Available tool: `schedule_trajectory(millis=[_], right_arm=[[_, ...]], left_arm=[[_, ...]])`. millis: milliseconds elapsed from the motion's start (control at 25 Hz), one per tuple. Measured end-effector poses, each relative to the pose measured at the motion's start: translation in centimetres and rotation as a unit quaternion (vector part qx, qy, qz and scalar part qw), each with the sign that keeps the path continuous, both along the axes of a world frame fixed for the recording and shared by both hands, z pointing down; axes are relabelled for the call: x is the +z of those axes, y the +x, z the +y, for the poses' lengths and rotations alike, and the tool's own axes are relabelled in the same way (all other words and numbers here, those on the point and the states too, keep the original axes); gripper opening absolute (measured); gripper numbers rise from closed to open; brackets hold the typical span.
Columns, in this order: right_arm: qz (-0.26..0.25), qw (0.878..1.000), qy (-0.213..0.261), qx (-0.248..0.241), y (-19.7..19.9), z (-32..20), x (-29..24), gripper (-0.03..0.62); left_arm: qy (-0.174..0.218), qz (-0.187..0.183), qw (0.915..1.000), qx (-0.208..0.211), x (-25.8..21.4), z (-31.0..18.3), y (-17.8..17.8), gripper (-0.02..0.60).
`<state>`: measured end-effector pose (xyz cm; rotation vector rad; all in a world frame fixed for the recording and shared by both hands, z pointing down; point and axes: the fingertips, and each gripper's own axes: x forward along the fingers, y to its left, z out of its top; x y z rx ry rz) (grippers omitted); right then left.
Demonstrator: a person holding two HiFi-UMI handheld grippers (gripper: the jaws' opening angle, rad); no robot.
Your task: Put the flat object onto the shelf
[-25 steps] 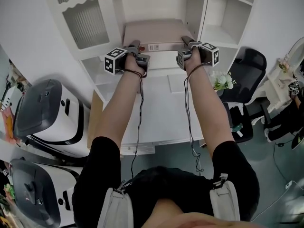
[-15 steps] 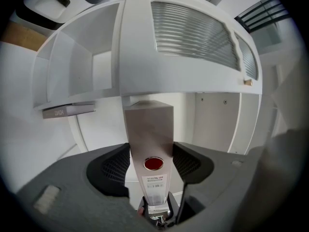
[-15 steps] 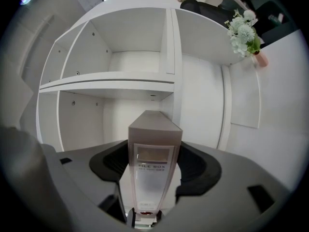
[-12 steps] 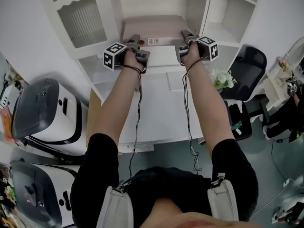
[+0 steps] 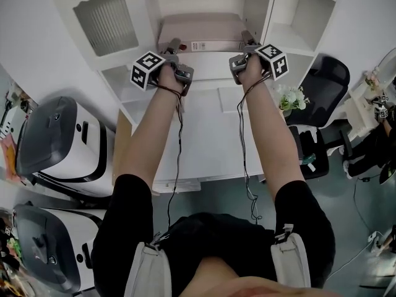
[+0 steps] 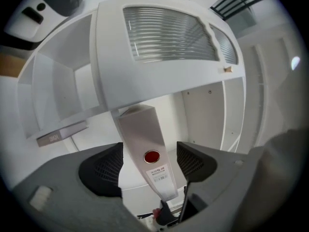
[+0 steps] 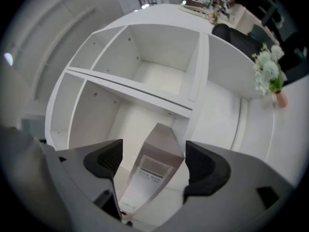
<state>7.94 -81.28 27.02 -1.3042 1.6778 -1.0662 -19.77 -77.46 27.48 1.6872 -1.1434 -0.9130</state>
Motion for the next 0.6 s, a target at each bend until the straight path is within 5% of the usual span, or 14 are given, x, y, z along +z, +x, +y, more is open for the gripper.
schedule_trajectory(millis=[120,200,280,360,440,480,520,600], right_arm=[[0.134,0.989,0.046,0.047,0.8,2.3,-1.1,0.388],[0.265,0.958,0.078,0.083,0.8,4.2,-1.7,0.385],[0.386,0.907,0.124,0.116,0.1,6.5,-2.3,0.377],[0.468,0.855,0.172,0.141,-1.1,9.1,-2.7,0.295],[0.507,0.823,0.205,0.15,-2.4,11.5,-2.7,0.136],[0.515,0.816,0.218,0.148,-2.9,12.5,-2.6,0.082],[0.517,0.813,0.227,0.144,-3.5,13.5,-2.4,0.039],[0.515,0.811,0.243,0.134,-4.4,15.3,-1.8,-0.002]], left_arm=[[0.033,-0.103,0.994,-0.016,-0.4,2.0,-0.2,0.333],[0.067,-0.205,0.9758,-0.038,-1.0,3.5,-0.4,0.331],[0.099,-0.323,0.9397,-0.056,-1.5,4.9,-0.1,0.331],[0.132,-0.433,0.8881,-0.079,-1.8,6.3,0.4,0.331],[0.162,-0.512,0.8376,-0.102,-2.0,7.9,0.9,0.311],[0.172,-0.534,0.8208,-0.108,-1.9,8.8,1.2,0.251],[0.179,-0.545,0.8119,-0.109,-1.7,9.6,1.5,0.155],[0.186,-0.544,0.8109,-0.107,-0.8,11.4,1.8,0.058]])
